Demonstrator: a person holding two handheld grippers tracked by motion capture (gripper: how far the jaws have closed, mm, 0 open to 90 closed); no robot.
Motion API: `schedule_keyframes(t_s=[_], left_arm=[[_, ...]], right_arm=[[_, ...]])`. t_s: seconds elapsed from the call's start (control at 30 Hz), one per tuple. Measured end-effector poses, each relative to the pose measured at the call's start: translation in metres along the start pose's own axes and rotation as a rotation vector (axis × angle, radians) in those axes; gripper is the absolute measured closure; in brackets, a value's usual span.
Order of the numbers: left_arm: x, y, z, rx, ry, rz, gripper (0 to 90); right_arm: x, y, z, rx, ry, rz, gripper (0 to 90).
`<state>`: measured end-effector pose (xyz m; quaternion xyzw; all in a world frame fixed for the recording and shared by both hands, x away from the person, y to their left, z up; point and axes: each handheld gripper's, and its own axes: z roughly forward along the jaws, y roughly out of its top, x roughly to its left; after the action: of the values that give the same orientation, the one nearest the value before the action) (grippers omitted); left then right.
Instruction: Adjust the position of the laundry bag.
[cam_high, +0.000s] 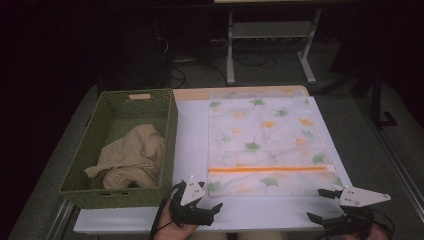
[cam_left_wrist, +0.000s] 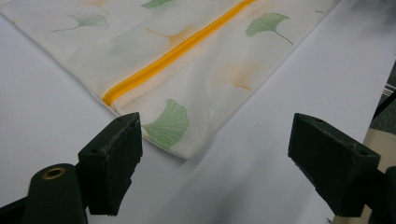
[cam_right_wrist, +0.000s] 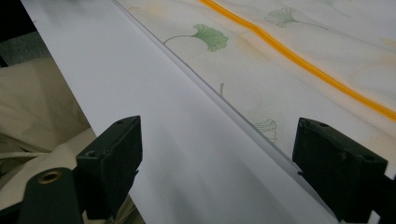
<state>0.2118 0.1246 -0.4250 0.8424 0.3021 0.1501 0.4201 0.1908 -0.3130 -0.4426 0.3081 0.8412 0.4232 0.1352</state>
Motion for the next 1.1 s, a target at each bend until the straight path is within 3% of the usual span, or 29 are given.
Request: schedule_keyframes(t_s=[0.2,0.4,0.63,1.1], left_arm=[[0.002,-0.001,0.001,0.001,-0.005,-0.015,17.9],[-0.001,-0.001,-0.002,-0.005,-0.003,-0.002,17.9],[-0.002,-0.002,-0.003,-0.005,-0.004,0.004,17.9],[-0.004,-0.001,-0.005,-0.013,0.002,0.015,17.9]], right_arm=[[0.000,0.001,0.002,0.002,0.004,0.000,15.4],[0.002,0.007,0.007,0.009,0.005,-0.012,14.9],[0.005,0.028,0.017,0.015,0.029,-0.044,14.9],[-0.020,0.092,0.042,0.060,0.045,-0.096,14.1]])
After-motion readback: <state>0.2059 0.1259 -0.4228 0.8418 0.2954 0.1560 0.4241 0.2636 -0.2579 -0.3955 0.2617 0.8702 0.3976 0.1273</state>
